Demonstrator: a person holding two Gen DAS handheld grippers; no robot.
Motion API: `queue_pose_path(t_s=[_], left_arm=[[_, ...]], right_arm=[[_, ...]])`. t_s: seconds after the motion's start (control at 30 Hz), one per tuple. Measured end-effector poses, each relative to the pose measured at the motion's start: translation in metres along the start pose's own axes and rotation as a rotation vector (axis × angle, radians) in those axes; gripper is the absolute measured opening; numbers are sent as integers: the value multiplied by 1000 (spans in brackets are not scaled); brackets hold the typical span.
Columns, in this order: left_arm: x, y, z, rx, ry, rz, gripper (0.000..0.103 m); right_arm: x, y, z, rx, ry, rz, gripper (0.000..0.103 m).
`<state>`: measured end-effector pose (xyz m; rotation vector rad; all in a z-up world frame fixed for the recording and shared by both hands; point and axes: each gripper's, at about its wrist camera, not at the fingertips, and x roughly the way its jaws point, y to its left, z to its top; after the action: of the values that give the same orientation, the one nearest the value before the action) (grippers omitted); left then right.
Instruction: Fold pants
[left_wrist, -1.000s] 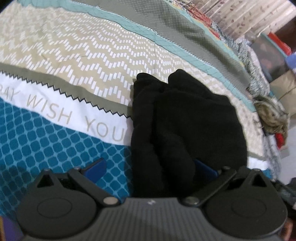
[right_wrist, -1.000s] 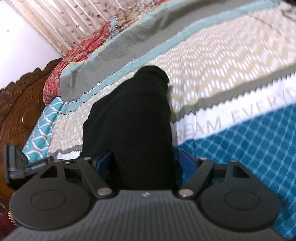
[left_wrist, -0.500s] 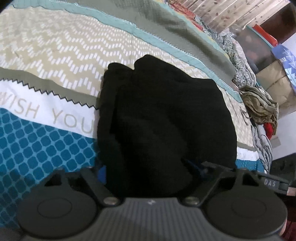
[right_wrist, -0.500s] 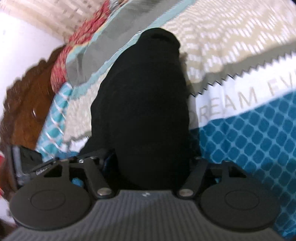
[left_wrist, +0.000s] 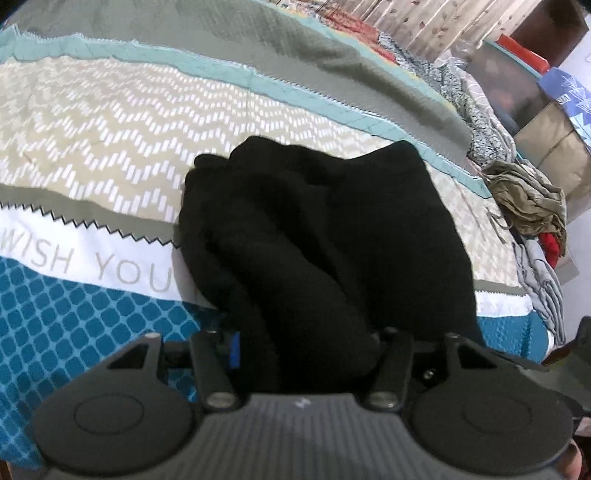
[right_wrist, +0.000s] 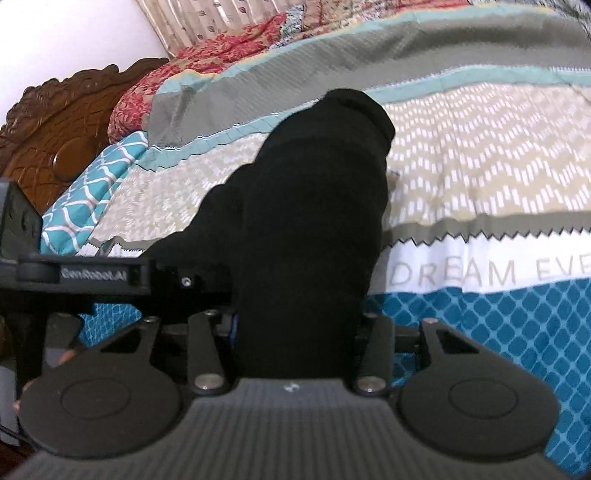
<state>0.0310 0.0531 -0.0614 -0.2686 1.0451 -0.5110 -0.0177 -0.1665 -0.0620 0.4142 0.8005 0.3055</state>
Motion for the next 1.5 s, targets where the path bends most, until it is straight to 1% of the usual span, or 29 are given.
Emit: queue_pose_path(t_s=[0.1, 0.17, 0.2, 0.23, 0.3, 0.33, 0.37, 0.4, 0.43, 0.5, 0.57, 0.6, 0.63, 0.67, 0.7, 0.73, 0.77, 0.8, 0.87, 0.9, 0.97, 1.03, 1.1, 1.17, 1.23, 1.3, 1.37, 1.43, 1.5], left_arm=[[-1, 11, 1, -50, 29, 0, 73], [-3, 21, 7, -92, 45, -26, 77], [-7, 25, 9, -104, 35, -30, 80], [-12, 28, 12, -110, 17, -23, 88], [-20, 37, 20, -119, -17, -14, 98], [-22, 41, 24, -124, -25, -23, 100], [-24, 46, 28, -135, -22, -44, 101], [-23, 50, 31, -148, -11, -67, 103], [-20, 54, 34, -165, 6, -100, 103], [-9, 60, 37, -187, 45, -152, 103], [8, 64, 34, -207, 92, -167, 103], [13, 63, 32, -211, 103, -171, 103], [16, 61, 29, -201, 91, -177, 101], [16, 56, 26, -183, 77, -182, 98], [17, 53, 24, -171, 80, -210, 61], [18, 49, 23, -180, 97, -241, 48], [16, 42, 24, -182, 90, -206, 45], [14, 36, 27, -160, 84, -182, 42], [4, 21, 42, -115, 54, -185, 42], [-2, 13, 52, -88, 26, -187, 42], [-8, -1, 79, -25, -48, -188, 42], [-6, -18, 114, 50, -123, -189, 42], [4, -34, 146, 112, -181, -183, 42], [19, -51, 177, 180, -238, -165, 42], [41, -63, 207, 218, -274, -155, 42], [73, -69, 234, 225, -291, -145, 42], [112, -71, 256, 203, -274, -119, 43], [151, -64, 267, 191, -230, -71, 44], [189, -54, 269, 188, -164, 7, 44]], right_arm=[[-3, -4, 0, 28, 7, 20, 51], [-11, -9, 0, 64, 14, 52, 57], [-12, -14, 0, 92, 16, 69, 60], [-15, -19, 1, 117, 18, 88, 61], [-20, -29, 4, 167, 14, 130, 70], [-24, -34, 4, 189, 3, 141, 73], [-29, -39, 6, 206, -19, 139, 79], [-34, -44, 8, 220, -45, 126, 81], [-38, -50, 10, 235, -64, 116, 82], [-41, -58, 14, 278, -70, 124, 82], [-37, -63, 15, 314, -49, 151, 82], [-32, -64, 16, 320, -34, 157, 82], [-27, -63, 17, 322, -17, 161, 82], [-20, -61, 15, 333, 5, 173, 82], [-14, -58, 14, 346, 30, 192, 73], [-6, -51, 13, 349, 62, 210, 66], [-3, -42, 14, 322, 74, 190, 61], [-5, -26, 17, 243, 62, 164, 56], [-14, -3, 31, 130, 20, 170, 53], [-21, 7, 39, 79, -14, 180, 52], [-29, 18, 57, -3, -106, 157, 52], [-29, 16, 80, -32, -190, 144, 52], [-24, 7, 109, -36, -265, 126, 52], [-17, -3, 134, -63, -328, 104, 52], [-4, -17, 160, -83, -381, 72, 52], [12, -36, 183, -79, -416, 36, 52], [33, -58, 196, -57, -420, -6, 53], [58, -85, 205, -12, -385, -43, 53], [93, -112, 210, 65, -297, -74, 53]])
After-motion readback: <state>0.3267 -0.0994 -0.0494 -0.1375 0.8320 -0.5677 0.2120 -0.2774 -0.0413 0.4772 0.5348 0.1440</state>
